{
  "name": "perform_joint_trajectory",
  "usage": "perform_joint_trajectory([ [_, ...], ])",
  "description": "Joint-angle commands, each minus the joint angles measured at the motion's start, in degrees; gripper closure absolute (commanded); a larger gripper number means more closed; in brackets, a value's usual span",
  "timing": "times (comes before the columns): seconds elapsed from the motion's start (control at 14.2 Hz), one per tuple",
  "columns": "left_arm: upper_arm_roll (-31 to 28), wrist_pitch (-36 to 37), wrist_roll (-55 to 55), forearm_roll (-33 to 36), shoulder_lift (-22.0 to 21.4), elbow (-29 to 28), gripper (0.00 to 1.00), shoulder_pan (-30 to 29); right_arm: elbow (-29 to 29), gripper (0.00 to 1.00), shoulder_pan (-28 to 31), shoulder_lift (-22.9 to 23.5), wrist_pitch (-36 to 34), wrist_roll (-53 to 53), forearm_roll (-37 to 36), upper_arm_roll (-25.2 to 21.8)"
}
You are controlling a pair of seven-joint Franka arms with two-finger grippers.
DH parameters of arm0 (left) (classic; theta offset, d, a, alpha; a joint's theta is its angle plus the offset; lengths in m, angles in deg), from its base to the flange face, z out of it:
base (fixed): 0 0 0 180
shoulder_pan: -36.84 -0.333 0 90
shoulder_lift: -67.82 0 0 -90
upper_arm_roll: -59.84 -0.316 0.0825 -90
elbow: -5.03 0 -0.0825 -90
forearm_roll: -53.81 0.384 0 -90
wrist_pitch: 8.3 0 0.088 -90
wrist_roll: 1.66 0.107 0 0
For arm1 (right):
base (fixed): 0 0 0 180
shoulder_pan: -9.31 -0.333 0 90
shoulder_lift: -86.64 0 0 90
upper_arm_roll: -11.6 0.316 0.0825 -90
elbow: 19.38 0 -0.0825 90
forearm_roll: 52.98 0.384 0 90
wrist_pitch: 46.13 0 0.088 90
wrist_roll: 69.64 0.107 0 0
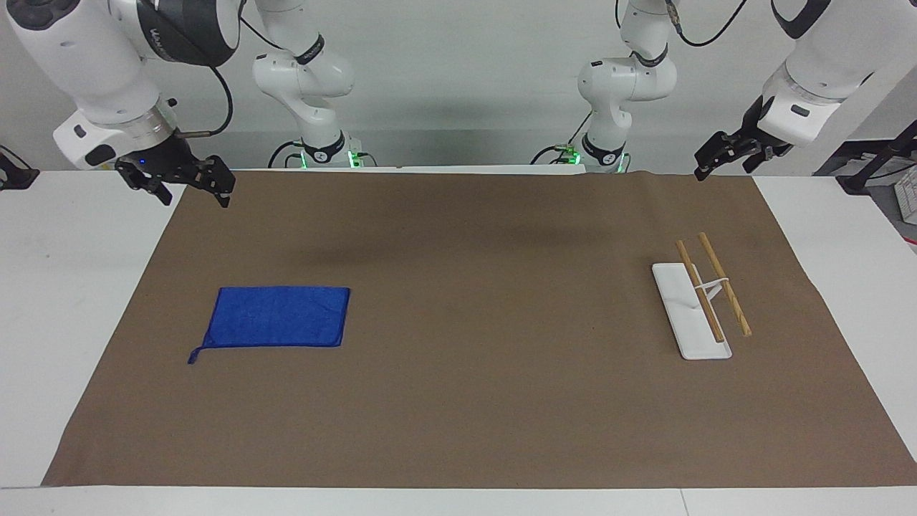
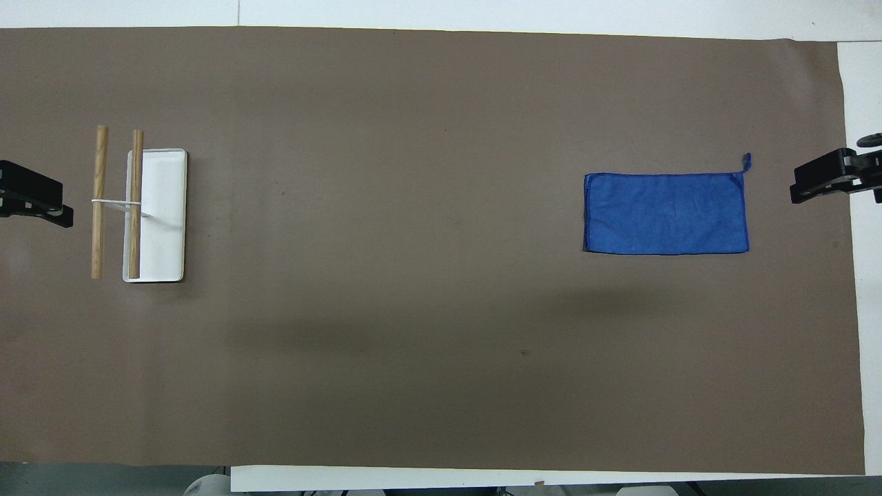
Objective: Right arm passes towel to left arm to hang
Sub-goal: 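Reach the right gripper down to the blue towel's corner, then close the right gripper on the towel corner and lift it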
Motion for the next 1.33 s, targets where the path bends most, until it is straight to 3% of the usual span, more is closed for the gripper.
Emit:
perform_joint_trajectory([
  [0.0, -0.72, -0.23, 0.18, -0.48, -1.52, -1.56, 0.00, 0.51, 0.51, 0.01, 0.89, -0.11, 0.70, -1.37, 1.53, -0.04],
  [0.21, -0.72, -0.23, 0.18, -0.48, -1.52, -1.56, 0.00, 0.51, 0.43, 0.01, 1.33, 0.07, 1.58, -1.72, 2.33, -0.04],
  [0.35, -0.72, -0.23, 0.18, -0.48, -1.52, -1.56, 0.00, 0.51, 2.43, 0.01, 1.51, -0.11, 6.21, -1.81, 2.33, 0.13],
  [0.63, -0.72, -0.23, 0.18, -0.48, -1.52, -1.56, 0.00, 0.42, 17.44, 0.01, 3.09, -0.20, 25.09, -7.08, 3.81, 0.49],
  [0.91, -0.72, -0.23, 0.18, -0.48, -1.52, -1.56, 0.00, 0.42, 35.02, 0.01, 3.27, 2.87, 50.56, -12.94, 6.55, 0.57],
  [1.05, -0.72, -0.23, 0.18, -0.48, -1.52, -1.64, 0.00, 0.51, 37.60, 0.01, 3.79, 5.07, 56.06, -14.72, 6.55, 0.57],
  [1.26, -0.72, -0.23, 0.18, -0.48, -1.52, -1.56, 0.00, 0.42, 37.69, 0.01, 3.97, 8.58, 58.88, -15.69, 6.55, 0.66],
])
